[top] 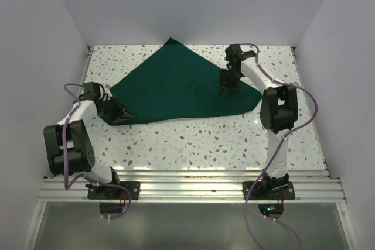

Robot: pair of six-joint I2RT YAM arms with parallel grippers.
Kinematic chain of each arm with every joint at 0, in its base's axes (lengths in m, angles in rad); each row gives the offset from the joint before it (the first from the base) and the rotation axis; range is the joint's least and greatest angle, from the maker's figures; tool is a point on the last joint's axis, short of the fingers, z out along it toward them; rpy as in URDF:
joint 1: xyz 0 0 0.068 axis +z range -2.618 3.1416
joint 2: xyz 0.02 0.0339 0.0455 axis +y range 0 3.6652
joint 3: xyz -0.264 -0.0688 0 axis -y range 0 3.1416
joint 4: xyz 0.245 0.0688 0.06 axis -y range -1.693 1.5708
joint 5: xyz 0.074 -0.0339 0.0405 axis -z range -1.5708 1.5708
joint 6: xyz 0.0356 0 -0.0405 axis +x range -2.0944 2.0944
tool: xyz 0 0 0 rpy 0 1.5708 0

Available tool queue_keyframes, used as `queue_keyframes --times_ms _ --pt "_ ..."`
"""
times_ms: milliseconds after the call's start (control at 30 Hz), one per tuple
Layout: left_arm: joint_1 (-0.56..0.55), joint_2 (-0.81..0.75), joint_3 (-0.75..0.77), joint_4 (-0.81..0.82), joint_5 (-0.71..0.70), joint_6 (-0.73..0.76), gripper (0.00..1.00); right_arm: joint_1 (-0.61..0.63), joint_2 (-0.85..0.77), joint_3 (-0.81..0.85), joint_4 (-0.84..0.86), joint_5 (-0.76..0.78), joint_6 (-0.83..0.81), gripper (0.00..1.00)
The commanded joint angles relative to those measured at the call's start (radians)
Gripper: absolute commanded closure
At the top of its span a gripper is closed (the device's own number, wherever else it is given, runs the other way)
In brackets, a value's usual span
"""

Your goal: Prepare the surgical pack

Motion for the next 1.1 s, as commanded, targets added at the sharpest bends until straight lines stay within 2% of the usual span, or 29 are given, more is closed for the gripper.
queue_keyframes --times_ms 0,67,200,500,767,933,1067 --pt "-0.038 0.056 -0.016 0.181 0.107 -0.069 0.93 0.009 -0.013 -0.025 0.022 -0.072 0.026 0.53" --pt "-0.041 0.09 -0.017 0.197 0.094 -0.075 1.0 0.011 -0.008 -0.048 0.058 -0.1 0.037 0.53" --pt "-0.019 0.142 -0.005 0.191 0.054 -0.06 1.0 0.011 0.02 -0.109 0.058 -0.092 0.031 0.53" --pt "0.09 0.159 -0.04 0.11 -0.034 0.06 1.0 -0.031 0.01 -0.227 0.061 0.09 -0.012 0.53" --pt "0.129 0.123 0.059 -0.022 -0.164 0.161 1.0 -0.08 0.004 -0.192 0.015 0.219 -0.046 0.53" --pt "0.13 0.1 0.091 -0.044 -0.157 0.184 1.0 -0.066 -0.029 -0.166 0.015 0.15 -0.046 0.53" --pt "0.086 0.032 0.107 -0.052 -0.146 0.16 0.97 0.0 -0.068 -0.114 -0.013 0.109 -0.04 0.5"
